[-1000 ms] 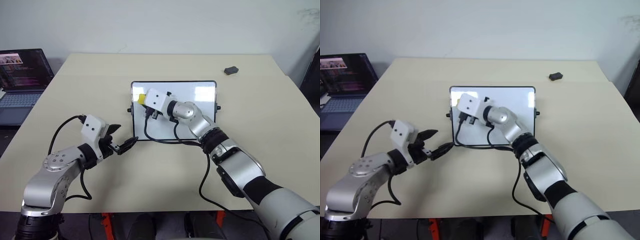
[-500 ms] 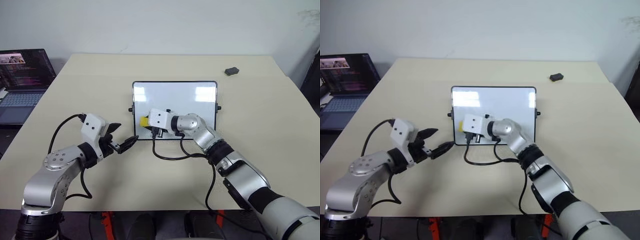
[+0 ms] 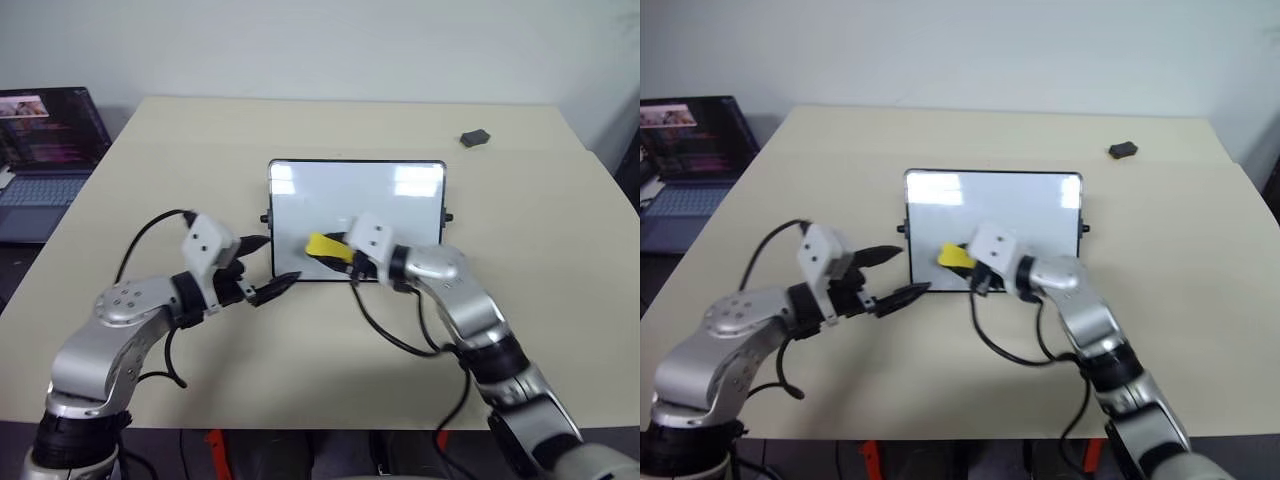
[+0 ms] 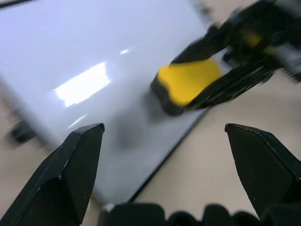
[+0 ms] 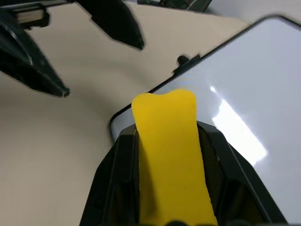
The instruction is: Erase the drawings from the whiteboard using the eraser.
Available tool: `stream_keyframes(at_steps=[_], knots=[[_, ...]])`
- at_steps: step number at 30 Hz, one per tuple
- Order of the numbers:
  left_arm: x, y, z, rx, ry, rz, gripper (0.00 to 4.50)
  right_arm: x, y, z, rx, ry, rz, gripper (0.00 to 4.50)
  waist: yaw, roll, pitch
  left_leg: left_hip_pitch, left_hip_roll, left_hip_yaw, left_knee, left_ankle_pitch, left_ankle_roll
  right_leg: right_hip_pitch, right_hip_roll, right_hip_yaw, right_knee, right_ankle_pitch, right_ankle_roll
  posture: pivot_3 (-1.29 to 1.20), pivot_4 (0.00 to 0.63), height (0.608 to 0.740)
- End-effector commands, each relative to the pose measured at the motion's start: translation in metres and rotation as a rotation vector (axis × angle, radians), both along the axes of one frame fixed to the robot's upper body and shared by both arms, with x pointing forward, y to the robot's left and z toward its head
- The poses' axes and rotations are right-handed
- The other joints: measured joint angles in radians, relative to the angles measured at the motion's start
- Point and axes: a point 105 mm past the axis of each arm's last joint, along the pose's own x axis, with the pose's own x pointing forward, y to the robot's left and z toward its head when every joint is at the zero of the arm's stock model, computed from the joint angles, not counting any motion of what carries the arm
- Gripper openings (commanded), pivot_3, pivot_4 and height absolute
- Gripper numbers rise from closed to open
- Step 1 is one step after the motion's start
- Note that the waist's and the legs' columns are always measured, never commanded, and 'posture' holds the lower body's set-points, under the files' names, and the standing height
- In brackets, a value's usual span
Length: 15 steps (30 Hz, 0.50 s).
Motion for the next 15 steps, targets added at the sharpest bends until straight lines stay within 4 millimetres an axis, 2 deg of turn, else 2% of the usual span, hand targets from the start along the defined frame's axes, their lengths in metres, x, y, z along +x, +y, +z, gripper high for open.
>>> stream_keyframes(at_steps=[1, 4, 10, 15], knots=[[-0.014, -0.026, 0.010, 0.015, -0.030, -0.168, 4.50, -0.017, -0.027, 0.009, 0.076, 0.055, -0.128, 1.30, -0.002, 0.000, 0.000, -0.001, 0.000, 0.000, 0.000, 0.000, 0.000, 0.000, 0.000, 0.000, 0.000, 0.000, 0.000, 0.00, 0.150, 0.740], [-0.019, -0.038, 0.008, 0.026, -0.022, -0.258, 4.50, -0.025, -0.051, 0.002, 0.124, 0.120, -0.281, 1.30, -0.013, 0.000, 0.000, 0.001, 0.000, 0.001, 0.001, -0.001, 0.002, 0.000, 0.000, 0.001, -0.001, 0.000, 0.000, 0.00, 0.150, 0.740], [-0.017, -0.052, 0.000, 0.098, -0.067, -0.366, 4.50, -0.024, -0.124, -0.015, 0.143, 0.152, -0.680, 1.30, -0.011, 0.000, 0.000, 0.006, 0.000, 0.002, 0.001, -0.001, 0.003, 0.002, 0.003, 0.003, 0.002, -0.001, -0.001, 0.00, 0.150, 0.740], [-0.008, -0.071, 0.000, 0.104, -0.113, -0.437, 4.50, -0.027, -0.164, -0.023, 0.138, 0.147, -0.877, 1.30, -0.009, 0.000, 0.000, 0.005, 0.000, 0.003, 0.002, -0.001, 0.003, 0.002, 0.003, 0.003, 0.001, -0.001, 0.000, 0.00, 0.150, 0.740]])
